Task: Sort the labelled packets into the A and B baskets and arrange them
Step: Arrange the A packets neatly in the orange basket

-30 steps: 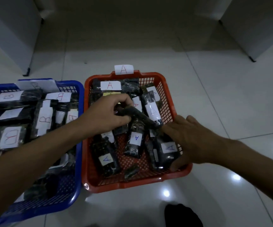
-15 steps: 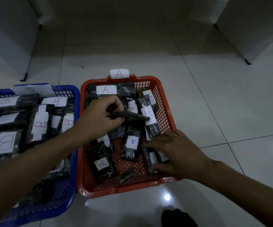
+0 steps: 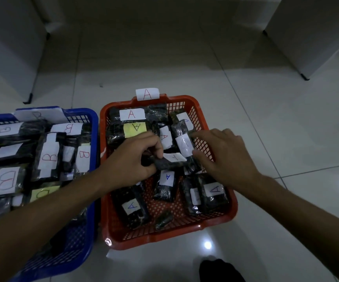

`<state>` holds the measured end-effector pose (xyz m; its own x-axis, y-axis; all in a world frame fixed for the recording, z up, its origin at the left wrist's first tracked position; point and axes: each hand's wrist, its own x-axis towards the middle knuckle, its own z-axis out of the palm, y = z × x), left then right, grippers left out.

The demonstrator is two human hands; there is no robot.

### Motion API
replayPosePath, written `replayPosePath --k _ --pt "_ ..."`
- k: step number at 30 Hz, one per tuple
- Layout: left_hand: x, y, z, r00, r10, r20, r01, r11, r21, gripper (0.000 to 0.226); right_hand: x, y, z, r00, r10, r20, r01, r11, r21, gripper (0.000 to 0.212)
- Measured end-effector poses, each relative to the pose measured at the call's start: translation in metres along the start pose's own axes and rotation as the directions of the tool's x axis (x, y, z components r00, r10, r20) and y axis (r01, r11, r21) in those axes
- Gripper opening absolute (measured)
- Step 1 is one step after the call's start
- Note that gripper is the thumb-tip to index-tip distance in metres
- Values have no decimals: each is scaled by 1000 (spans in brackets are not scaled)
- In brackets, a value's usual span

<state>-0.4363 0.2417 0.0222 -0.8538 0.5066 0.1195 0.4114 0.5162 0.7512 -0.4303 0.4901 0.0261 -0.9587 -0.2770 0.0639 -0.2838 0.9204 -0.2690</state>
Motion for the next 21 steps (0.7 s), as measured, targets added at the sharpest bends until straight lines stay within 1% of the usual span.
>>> replayPosePath --k 3,7,9,12,14,17,19,21 --pt "2 2 3 999 7 32 -8 1000 15 29 25 -6 8 995 61 74 -57 997 -53 41" --pt "4 3 1 1000 -7 29 7 1000 6 29 40 -12 23 976 157 152 -141 984 -111 61" --pt "4 1 -2 999 -19 28 19 1000 14 30 42 -12 25 974 180 136 -170 982 -82 66" --pt "5 1 -10 1000 -22 -4 22 1000 18 31 46 -8 17 972 227 57 -231 969 83 63" --pt "8 4 -18 999 -20 -28 21 1000 16 30 45 -7 5 962 264 74 -274 936 221 60" --pt "10 14 -34 994 -84 -66 82 996 -37 31 42 -14 -8 949 256 185 -309 870 385 52" --pt "10 21 -46 983 -150 -110 136 983 -124 27 40 -21 -12 928 247 278 -355 812 463 52" --pt "8 25 -59 971 -178 -160 140 964 -227 20 38 -29 -14 886 228 403 -440 686 580 58"
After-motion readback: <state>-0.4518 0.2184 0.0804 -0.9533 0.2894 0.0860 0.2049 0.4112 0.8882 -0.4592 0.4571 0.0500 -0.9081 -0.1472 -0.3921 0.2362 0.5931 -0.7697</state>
